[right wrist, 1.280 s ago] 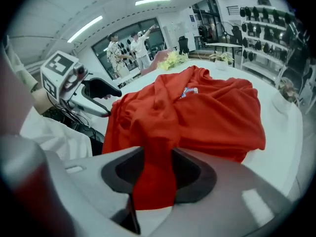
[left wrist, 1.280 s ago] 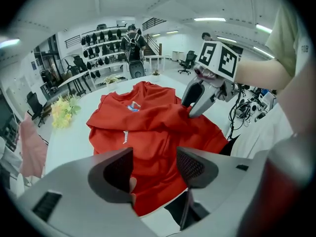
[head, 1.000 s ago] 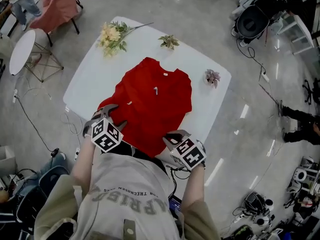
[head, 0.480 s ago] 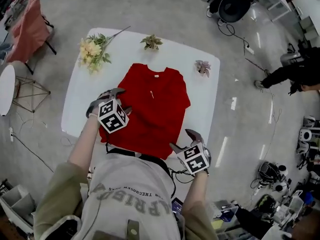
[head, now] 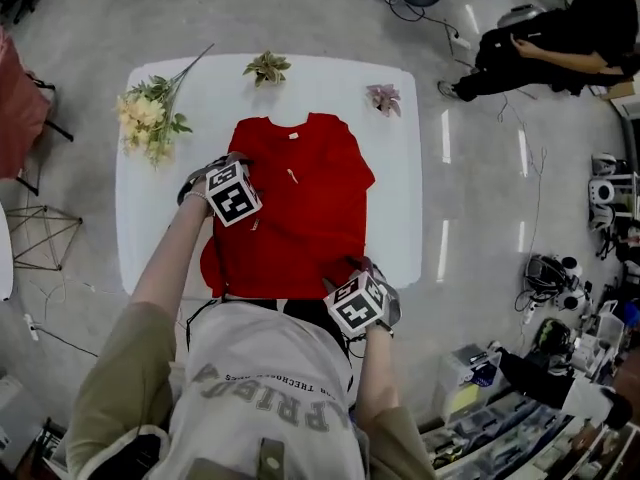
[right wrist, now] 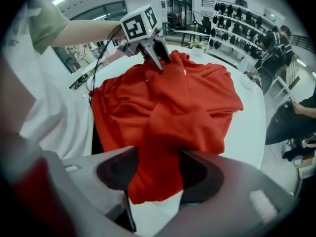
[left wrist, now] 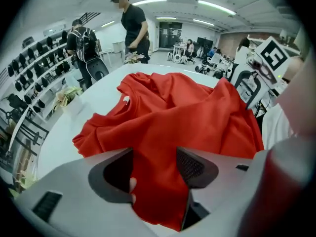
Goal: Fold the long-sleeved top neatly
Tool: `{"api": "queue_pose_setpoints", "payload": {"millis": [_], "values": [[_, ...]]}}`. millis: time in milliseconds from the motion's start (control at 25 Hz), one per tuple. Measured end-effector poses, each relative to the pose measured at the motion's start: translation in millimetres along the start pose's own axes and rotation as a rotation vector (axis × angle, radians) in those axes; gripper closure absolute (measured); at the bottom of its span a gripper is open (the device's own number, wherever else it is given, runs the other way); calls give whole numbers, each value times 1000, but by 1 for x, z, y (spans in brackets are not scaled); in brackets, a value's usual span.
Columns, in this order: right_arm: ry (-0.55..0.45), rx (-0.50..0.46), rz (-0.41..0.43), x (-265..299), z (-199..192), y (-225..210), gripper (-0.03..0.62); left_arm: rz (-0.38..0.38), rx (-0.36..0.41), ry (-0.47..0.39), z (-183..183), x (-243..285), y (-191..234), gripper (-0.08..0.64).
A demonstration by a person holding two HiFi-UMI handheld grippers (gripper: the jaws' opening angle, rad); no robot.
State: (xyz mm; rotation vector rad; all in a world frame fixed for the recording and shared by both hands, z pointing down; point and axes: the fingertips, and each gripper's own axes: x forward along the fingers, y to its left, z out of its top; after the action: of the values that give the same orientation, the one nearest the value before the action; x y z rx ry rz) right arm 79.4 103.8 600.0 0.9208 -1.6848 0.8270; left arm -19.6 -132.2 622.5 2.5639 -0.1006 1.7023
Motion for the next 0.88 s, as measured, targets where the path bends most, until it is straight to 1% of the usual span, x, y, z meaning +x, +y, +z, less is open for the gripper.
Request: {"api": "queue_pose_setpoints", "payload": {"millis": [40, 80, 120, 160, 240, 360, 440, 480, 520, 560, 600, 640, 680, 720, 760, 800, 840, 880], "values": [[13, -1, -36, 6, 0, -6, 396, -15, -4, -1, -2, 2, -1, 285], [25, -5, -64, 8, -1, -12, 487, -26, -10, -6, -3, 3, -1, 285], [35, -5, -81, 7, -1, -16, 494, -35, -14, -13, -3, 3, -1, 285], [42, 1, -86, 2, -3, -17, 546, -40, -12, -18, -3, 3, 0, 284], [48, 32, -60, -16, -8, -12, 558, -46, -4, -30, -5, 2, 3, 284], [39, 94, 42, -34, -19, 5, 558, -59, -34, -69, -8, 1, 7, 276], [49, 79, 109, -26, -26, 17, 558, -60, -43, -78, -10, 2, 8, 275], [67, 54, 132, -22, -29, 23, 555, -54, -32, -68, -11, 1, 8, 275], [84, 39, 153, -22, -31, 26, 506, -41, -6, -53, -12, -2, 8, 275], [80, 45, 170, -26, -30, 27, 404, -21, 33, -39, -12, -6, 8, 275], [40, 73, 176, -33, -24, 23, 304, 5, 77, -34, -10, -13, 10, 275], [-32, 114, 165, -42, -13, 13, 288, 36, 116, -40, -7, -20, 12, 275], [-112, 161, 137, -50, -1, -1, 288, 67, 146, -53, -2, -27, 15, 275], [-177, 201, 96, -57, 9, -18, 288, 96, 166, -66, 2, -31, 19, 275], [-212, 225, 50, -59, 17, -34, 288, 115, 177, -75, 5, -33, 21, 276], [-220, 228, 12, -57, 22, -47, 288, 120, 175, -80, 7, -31, 22, 275], [-207, 209, 0, -50, 26, -53, 290, 109, 161, -81, 8, -28, 21, 276], [-182, 177, 20, -40, 28, -53, 290, 85, 141, -78, 6, -23, 18, 275]]}}
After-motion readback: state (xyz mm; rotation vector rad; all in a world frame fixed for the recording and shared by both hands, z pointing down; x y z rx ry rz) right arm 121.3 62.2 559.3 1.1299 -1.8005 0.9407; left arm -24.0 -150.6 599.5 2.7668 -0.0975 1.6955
